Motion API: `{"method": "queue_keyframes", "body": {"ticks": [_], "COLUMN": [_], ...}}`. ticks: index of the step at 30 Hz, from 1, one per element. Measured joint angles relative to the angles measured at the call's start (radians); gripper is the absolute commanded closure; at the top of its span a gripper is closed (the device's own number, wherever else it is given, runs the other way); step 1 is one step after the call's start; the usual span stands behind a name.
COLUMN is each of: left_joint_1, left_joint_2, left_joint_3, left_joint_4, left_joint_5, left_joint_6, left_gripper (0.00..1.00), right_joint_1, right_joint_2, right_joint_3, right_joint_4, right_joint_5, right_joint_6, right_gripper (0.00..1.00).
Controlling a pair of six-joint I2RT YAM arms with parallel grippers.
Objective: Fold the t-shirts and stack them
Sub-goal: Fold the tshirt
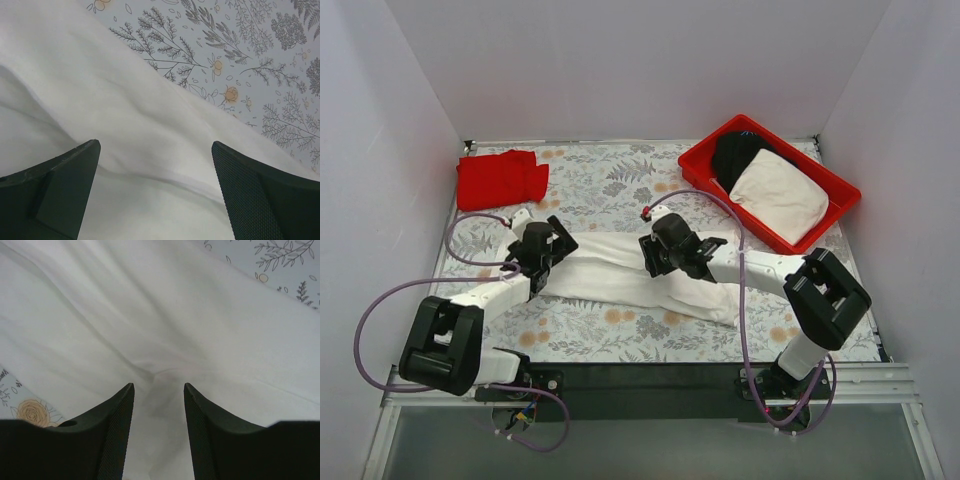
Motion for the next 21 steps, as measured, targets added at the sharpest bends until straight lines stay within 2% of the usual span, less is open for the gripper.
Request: {"method": "queue_keyframes", "body": {"ticks": [12,15,21], "left_joint_1": [-0.001,-0.001,-0.002], "left_joint_2": [-0.136,-0.110,0.042], "left_joint_3": [0.047,0.075,0.126], "left_joint_4": [-0.054,-0.045,0.007], "left_joint_5": [-0.007,-0.011,-0.034], "left_joint_6": [0.018,0.026,0.053], "left_gripper": [0.13,0.13,0.13], "right_joint_1": [-0.003,-0.003,0.003], "right_joint_2": [0.060,0.150,0.311], "right_joint_3": [0.198,0.265,0.351], "right_joint_4": [0.027,0.057,0.076], "right_joint_5": [-0.047,-0.074,-0.132], "right_joint_6": [-0.034,-0.040,-0.047], "right_gripper": [0.59,0.59,0.59]}}
